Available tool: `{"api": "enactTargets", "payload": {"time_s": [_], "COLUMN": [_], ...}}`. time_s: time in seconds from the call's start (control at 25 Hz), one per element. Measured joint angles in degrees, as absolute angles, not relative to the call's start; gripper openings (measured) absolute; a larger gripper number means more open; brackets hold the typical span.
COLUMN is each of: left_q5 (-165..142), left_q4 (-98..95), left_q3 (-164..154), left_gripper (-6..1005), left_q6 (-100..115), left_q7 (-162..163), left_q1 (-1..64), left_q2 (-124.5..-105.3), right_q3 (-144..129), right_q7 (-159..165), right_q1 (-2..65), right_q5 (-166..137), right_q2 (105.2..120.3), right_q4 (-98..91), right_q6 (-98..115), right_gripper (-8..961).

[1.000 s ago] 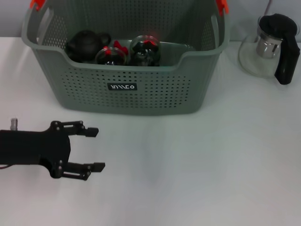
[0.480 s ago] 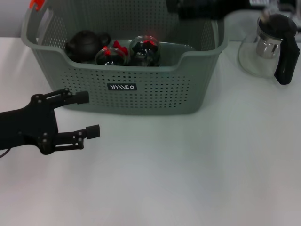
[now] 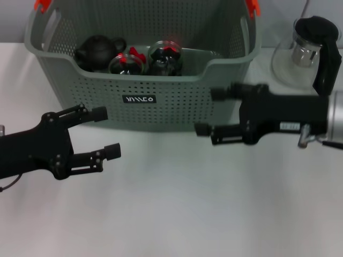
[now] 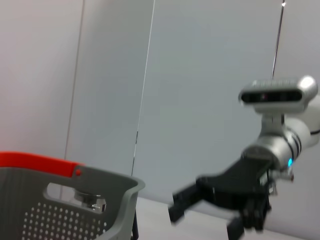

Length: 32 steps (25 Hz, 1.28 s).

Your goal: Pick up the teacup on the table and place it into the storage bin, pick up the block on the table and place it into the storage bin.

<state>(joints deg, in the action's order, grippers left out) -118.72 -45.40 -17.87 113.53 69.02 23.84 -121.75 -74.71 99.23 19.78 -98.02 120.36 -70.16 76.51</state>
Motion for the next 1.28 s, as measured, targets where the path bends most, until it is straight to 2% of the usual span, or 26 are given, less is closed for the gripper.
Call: {"api": "enactTargets", "payload": {"time_s": [0.36, 1.28], "left_q5": [-122.5, -124.0], "left_q4": [-44.0, -42.3], "left_q3": [-21.9, -26.3], "left_gripper": [859, 859], "left_q6": [107.1, 104.4], "left_q7": [67.2, 66.1], "left_q1": [23.4, 23.8], "left_q2": [-122.31, -122.52], "right_q3": [-73.9, -73.7], "right_q7": [86.0, 87.7], "right_q1": [23.3, 24.8], "right_q5": [-98.0, -103.3], "right_q2": [120.16, 120.06], "right_q4": [-52.3, -50.7], "right_q6": [75.1, 75.2], "right_gripper": [938, 938]}}
